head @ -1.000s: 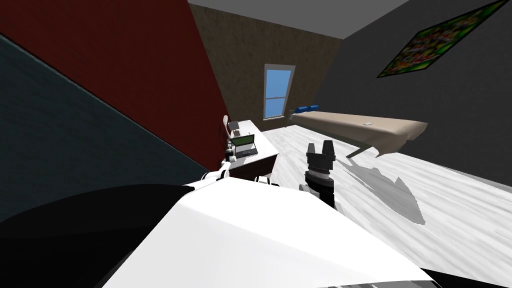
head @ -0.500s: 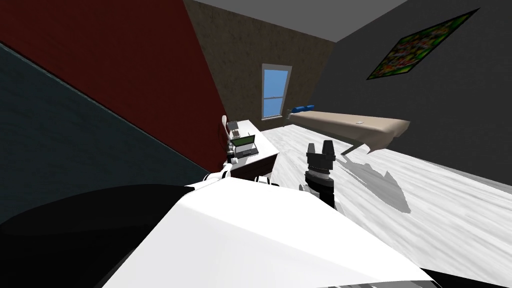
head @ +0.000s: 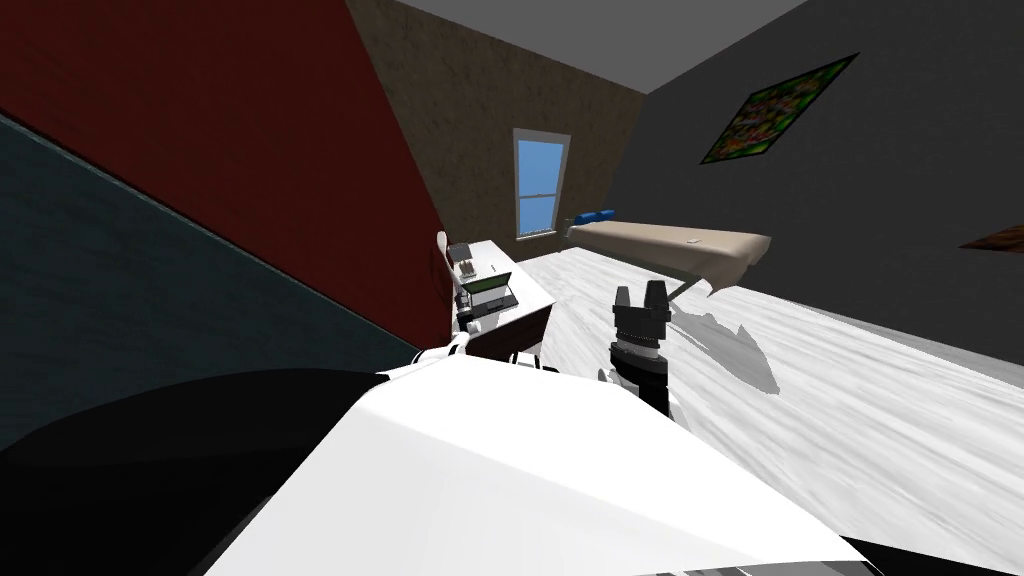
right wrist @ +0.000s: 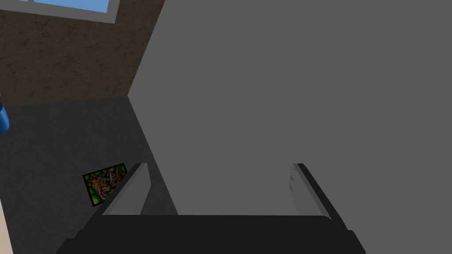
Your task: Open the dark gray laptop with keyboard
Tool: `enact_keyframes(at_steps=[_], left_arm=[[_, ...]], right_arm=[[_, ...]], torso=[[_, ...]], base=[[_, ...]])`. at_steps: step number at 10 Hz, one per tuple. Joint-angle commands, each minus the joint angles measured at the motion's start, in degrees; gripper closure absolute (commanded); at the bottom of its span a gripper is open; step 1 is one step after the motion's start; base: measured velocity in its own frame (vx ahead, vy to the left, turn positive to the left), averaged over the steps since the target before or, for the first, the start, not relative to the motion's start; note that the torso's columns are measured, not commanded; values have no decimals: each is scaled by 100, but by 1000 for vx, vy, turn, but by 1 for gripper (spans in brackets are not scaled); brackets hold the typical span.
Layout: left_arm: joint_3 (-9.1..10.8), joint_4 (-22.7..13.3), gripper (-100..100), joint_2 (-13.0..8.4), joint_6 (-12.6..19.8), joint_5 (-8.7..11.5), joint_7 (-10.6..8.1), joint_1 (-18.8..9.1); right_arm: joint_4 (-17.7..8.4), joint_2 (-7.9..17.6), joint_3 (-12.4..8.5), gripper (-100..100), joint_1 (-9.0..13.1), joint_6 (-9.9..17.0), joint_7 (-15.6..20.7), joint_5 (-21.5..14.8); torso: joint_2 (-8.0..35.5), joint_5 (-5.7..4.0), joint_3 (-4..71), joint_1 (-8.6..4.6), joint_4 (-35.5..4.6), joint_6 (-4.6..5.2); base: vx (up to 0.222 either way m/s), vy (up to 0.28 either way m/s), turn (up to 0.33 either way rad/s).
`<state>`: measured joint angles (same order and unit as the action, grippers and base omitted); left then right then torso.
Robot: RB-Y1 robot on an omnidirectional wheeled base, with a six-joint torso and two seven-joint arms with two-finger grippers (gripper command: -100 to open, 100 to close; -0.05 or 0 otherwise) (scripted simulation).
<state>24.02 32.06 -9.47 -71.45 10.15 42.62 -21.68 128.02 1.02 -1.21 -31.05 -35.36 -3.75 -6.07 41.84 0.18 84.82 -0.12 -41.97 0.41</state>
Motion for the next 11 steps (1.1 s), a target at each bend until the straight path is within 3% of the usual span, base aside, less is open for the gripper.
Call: enact_keyframes(at_steps=[1, 4, 10, 11], left_arm=[[-24, -86, 100, 291, -448, 46, 270, 151], [-24, -86, 100, 291, -779, 46, 270, 151], [-24, -86, 100, 291, -779, 46, 270, 151], [-6, -145, 100, 259, -962, 231, 374, 206]], right_arm=[[0, 0, 0, 0, -1, 0, 0, 0], [0, 0, 0, 0, -1, 0, 0, 0], [0, 0, 0, 0, -1, 0, 0, 0], [0, 0, 0, 0, -1, 0, 0, 0]], torso=[[7, -15, -2, -3, -15, -26], [27, -20, -15, 0, -27, -39], [47, -20, -26, 14, -35, -42], [48, -21, -26, 11, -37, -41]], base=[[-47, 59, -171], [-23, 28, -83], [3, -4, 12], [-47, 52, -308]])
